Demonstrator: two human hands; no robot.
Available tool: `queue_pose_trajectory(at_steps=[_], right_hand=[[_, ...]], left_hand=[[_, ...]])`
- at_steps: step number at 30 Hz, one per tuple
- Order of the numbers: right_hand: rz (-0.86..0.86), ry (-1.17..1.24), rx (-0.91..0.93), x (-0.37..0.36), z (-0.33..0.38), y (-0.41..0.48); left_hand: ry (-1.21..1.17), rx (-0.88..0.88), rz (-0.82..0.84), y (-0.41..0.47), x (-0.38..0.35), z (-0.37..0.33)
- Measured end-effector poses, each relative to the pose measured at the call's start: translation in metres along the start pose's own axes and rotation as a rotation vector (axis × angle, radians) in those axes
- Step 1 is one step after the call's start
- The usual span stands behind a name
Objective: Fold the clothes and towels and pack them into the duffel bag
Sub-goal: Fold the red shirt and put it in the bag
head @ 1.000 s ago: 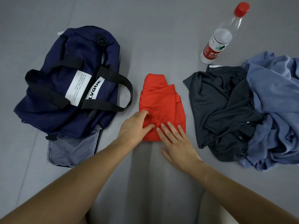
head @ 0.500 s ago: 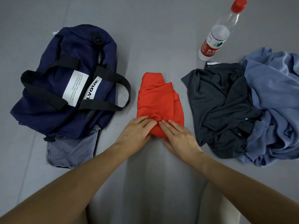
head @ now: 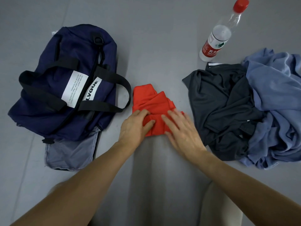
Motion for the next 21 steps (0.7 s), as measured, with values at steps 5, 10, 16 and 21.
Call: queue_pose_trajectory(at_steps=[5, 10, 16, 21], right_hand=[[0.241, -0.026, 0.028, -0.040, 0.004, -0.013], [0.240, -0.047, -0.026, -0.035, -0.003, 0.002], [0.247, -0.084, -0.089, -0.030, -0.024, 0.017], [0.207, 0.135, -0.181, -0.016, -0.028, 0.019]], left_hand=[[0.293, -0.210, -0.284, -0.005, 0.012, -0.020], [0.340, -0.450, -0.176, -0.029, -0.006, -0.005], [0.310, -0.333, 0.041, -0.015, -0.017, 0.011], [0.027, -0.213, 0.086, -0.011, 0.003, 0.009]])
Point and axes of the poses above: each hand's wrist, its own y-axis towards the middle knuckle, its own x-axis out of the back of the hand, z = x × y, the point moved 8 cm from there along y, towards the middle knuckle, and after that the axes turned 13 degrees about x, right-handed, at the moved point
